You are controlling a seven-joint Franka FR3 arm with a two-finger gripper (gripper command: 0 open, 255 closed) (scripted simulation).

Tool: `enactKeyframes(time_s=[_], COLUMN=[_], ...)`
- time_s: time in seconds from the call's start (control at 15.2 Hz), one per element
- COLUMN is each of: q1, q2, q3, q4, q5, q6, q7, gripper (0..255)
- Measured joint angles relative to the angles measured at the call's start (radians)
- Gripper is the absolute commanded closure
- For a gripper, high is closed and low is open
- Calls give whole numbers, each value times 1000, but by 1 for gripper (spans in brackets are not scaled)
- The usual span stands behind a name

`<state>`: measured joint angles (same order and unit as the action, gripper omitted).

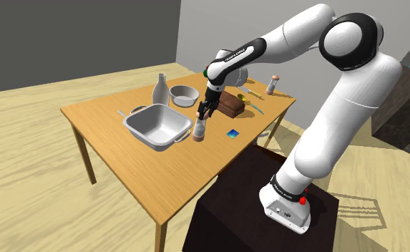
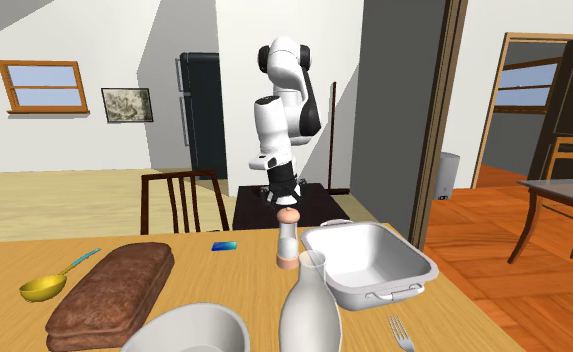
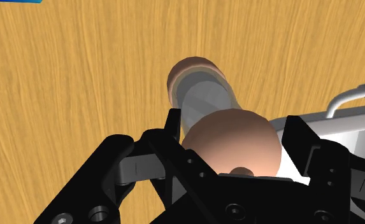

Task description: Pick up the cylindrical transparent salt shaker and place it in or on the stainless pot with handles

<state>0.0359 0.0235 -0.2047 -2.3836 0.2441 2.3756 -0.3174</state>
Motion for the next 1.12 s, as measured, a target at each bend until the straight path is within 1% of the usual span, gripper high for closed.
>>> enactKeyframes(time_s=[0.46,1.12], q1=[0,-4], q2=[-4,-92], q3=[0,-3], q4=[2,46], q5=[-3,-52], q6=[-6,-131], q7=[2,51], gripper=[255,255])
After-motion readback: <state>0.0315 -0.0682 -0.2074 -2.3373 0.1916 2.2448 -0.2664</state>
